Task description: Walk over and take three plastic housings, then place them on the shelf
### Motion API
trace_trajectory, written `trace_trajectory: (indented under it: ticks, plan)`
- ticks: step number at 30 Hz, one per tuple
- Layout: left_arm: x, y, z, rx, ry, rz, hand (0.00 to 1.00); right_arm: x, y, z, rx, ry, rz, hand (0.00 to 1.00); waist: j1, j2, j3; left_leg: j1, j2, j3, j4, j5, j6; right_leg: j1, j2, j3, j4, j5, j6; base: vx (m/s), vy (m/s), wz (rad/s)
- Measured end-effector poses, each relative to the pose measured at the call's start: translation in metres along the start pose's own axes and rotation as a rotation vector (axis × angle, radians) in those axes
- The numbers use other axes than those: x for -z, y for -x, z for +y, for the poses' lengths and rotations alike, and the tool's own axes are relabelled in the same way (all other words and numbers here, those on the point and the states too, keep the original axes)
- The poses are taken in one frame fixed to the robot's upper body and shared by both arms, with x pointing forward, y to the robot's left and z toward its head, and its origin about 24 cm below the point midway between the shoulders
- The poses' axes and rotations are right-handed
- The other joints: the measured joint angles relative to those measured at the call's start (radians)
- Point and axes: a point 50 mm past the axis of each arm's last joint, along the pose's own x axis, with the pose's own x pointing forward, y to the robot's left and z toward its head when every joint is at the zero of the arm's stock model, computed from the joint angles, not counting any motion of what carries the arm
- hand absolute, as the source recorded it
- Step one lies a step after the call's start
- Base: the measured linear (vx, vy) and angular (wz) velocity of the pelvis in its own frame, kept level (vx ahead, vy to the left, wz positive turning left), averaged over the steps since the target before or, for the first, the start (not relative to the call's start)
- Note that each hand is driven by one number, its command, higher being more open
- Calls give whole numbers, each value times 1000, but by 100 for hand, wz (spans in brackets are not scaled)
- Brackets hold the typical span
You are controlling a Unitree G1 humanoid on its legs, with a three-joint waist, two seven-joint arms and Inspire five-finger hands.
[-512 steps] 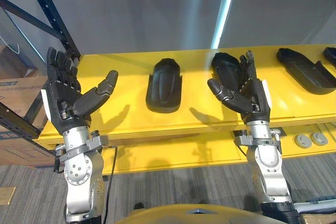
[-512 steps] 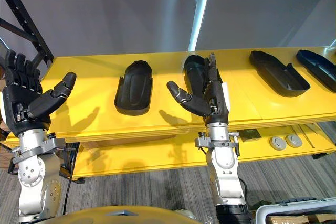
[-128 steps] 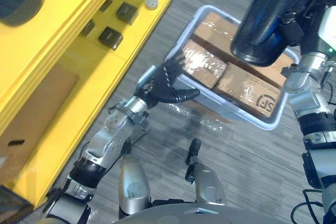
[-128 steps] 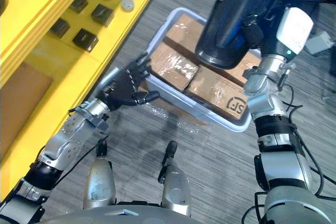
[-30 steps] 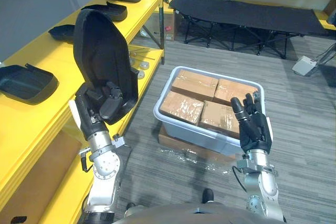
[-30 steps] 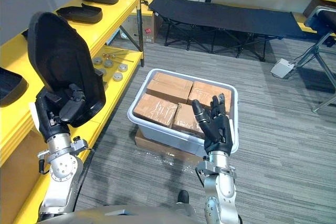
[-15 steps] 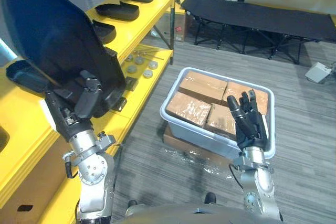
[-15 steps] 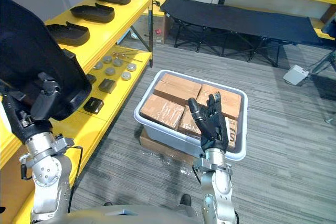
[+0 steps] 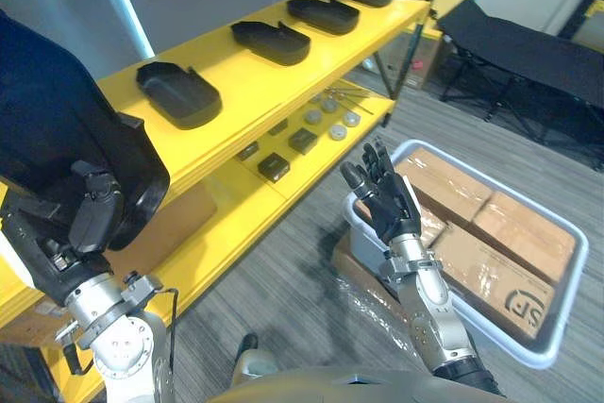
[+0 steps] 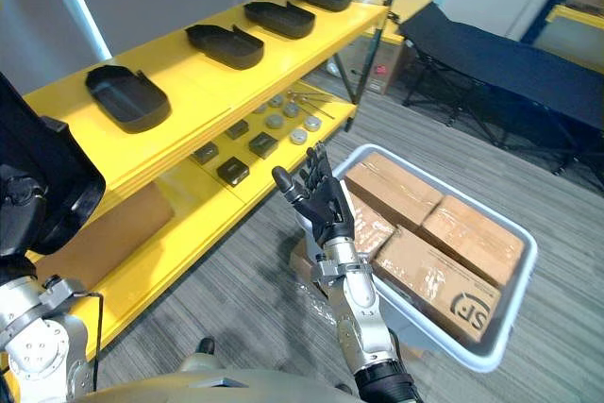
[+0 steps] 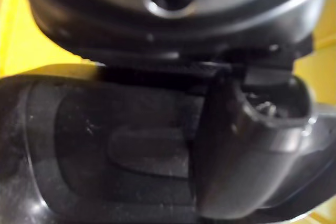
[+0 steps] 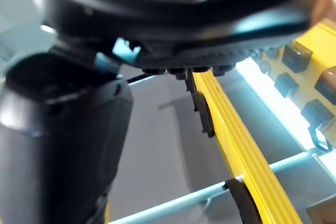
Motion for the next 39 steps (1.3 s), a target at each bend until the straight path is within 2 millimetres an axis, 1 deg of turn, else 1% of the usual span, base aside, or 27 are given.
trace_trajectory:
  ticks: [2,3,5,6,7,8,9,10,12,14,16,18,19,20,22,23,25,27,29,30,33,34,35,37,38,39]
  plan:
    - [1,1,0,25,-4,6,0,0,-1,0,-3,5,3,100,12,-1,4,-9,0,-16,18,-5,5,5,-2,-19,25,-21,-2,3,-3,31]
    - [1,2,0,41,-1,13,0,0,-1,0,-6,8,5,100,14,-2,5,-19,0,-19,30,-8,14,12,-2,-36,29,-33,-7,-16,-12,35]
    - [2,3,1,68,11,27,0,2,-1,2,-11,11,11,100,14,-5,8,-36,-7,-8,35,7,38,24,-6,-72,30,-43,-5,-20,-8,53]
    - [2,3,-1,86,24,28,0,2,0,1,-7,16,13,100,1,-14,12,-53,-19,23,37,28,67,37,-16,-106,27,-46,-3,-28,-3,103]
    - [1,1,-5,123,36,21,0,2,1,-2,5,29,14,100,-15,-21,19,-74,-27,87,39,54,103,57,-24,-157,21,-47,-4,-35,7,115]
    - [1,1,-8,157,53,17,0,2,3,-5,19,58,21,100,-10,-19,30,-78,-28,126,40,68,113,72,-27,-182,21,-47,-4,-31,13,97]
    - [1,2,-10,167,67,19,0,3,5,-7,22,76,28,100,-9,-17,32,-84,-30,144,43,75,111,78,-29,-195,21,-48,-2,-29,36,66]
    - [0,4,-13,183,101,19,0,4,7,-9,30,111,46,100,-4,-9,37,-88,-37,144,37,83,102,86,-35,-214,28,-54,5,-17,35,42]
    - [-2,4,-15,191,113,1,0,5,7,-9,26,134,52,100,0,-6,39,-89,-43,145,26,89,93,78,-45,-214,45,-61,10,-7,45,17]
    - [-3,5,-18,211,125,-5,0,4,7,-10,28,134,50,100,-10,-10,39,-97,-55,146,24,89,93,66,-63,-204,70,-77,21,-8,47,12]
    - [-4,4,-26,264,141,-17,0,3,8,-14,45,137,44,100,-22,-15,42,-101,-72,139,20,91,93,41,-75,-146,114,-112,21,-14,42,28]
    - [-6,0,-38,363,159,-43,0,2,15,-21,82,138,46,100,-53,-26,46,-101,-108,94,7,107,93,12,-70,-7,183,-188,0,-25,-2,59]
    - [-6,-1,-42,388,164,-46,0,2,18,-22,93,137,47,100,-64,-27,47,-100,-115,81,3,110,92,11,-69,21,195,-203,-10,-11,-40,80]
    - [-6,-3,-52,445,178,-59,0,2,24,-25,114,135,51,100,-76,-31,48,-98,-132,50,-17,127,92,9,-69,70,217,-228,-11,0,-35,60]
    - [-5,-3,-57,466,187,-61,0,2,25,-25,117,135,50,100,-81,-29,49,-98,-134,38,-27,138,92,5,-68,64,222,-237,-3,-23,-51,34]
    - [-3,-2,-60,475,195,-54,0,2,25,-26,117,136,49,100,-82,-24,53,-100,-133,35,-27,144,98,2,-68,61,233,-243,2,-46,-58,13]
    - [0,0,-65,483,205,-40,0,0,24,-29,119,144,42,100,-83,-9,64,-101,-128,35,-25,148,103,-4,-65,60,249,-255,-1,-64,-47,5]
    - [2,1,-64,469,198,-30,0,-1,25,-30,122,145,42,100,-92,-2,73,-101,-128,33,-23,151,108,-5,-65,58,254,-264,3,-75,-29,4]
    - [2,0,-63,463,198,-33,0,-1,26,-31,128,147,38,100,-93,-3,78,-101,-128,33,-21,151,108,-4,-65,58,258,-267,3,-39,-10,3]
    - [1,0,-63,464,198,-37,0,-3,26,-32,129,148,31,100,-92,-6,84,-101,-128,33,-20,151,108,-4,-66,59,260,-267,3,-31,3,3]
    - [1,-2,-61,444,189,-42,0,-8,23,-30,115,144,-6,100,-89,-27,108,-107,-136,33,5,138,101,-4,-76,59,275,-274,5,-3,9,2]
    - [1,-2,-60,427,189,-41,0,-9,23,-29,118,139,-21,100,-88,-37,113,-119,-146,32,36,119,99,-2,-89,56,288,-282,11,-4,34,7]
    - [1,-2,-60,421,189,-41,0,-9,23,-29,124,132,-32,100,-86,-40,114,-127,-149,31,53,109,96,0,-93,53,290,-284,12,11,56,15]
    - [0,-5,-57,408,180,-54,0,-13,22,-29,149,123,-74,100,-77,-52,121,-157,-173,30,122,64,99,19,-116,37,291,-291,21,35,80,22]
    - [-2,-6,-55,407,177,-66,0,-14,22,-30,167,119,-90,100,-71,-61,124,-178,-184,44,170,39,106,30,-130,27,289,-294,22,84,150,39]
    - [-7,-9,-53,409,177,-91,0,-16,22,-30,187,108,-105,100,-67,-79,133,-202,-202,95,247,1,134,58,-154,3,277,-294,22,83,177,42]
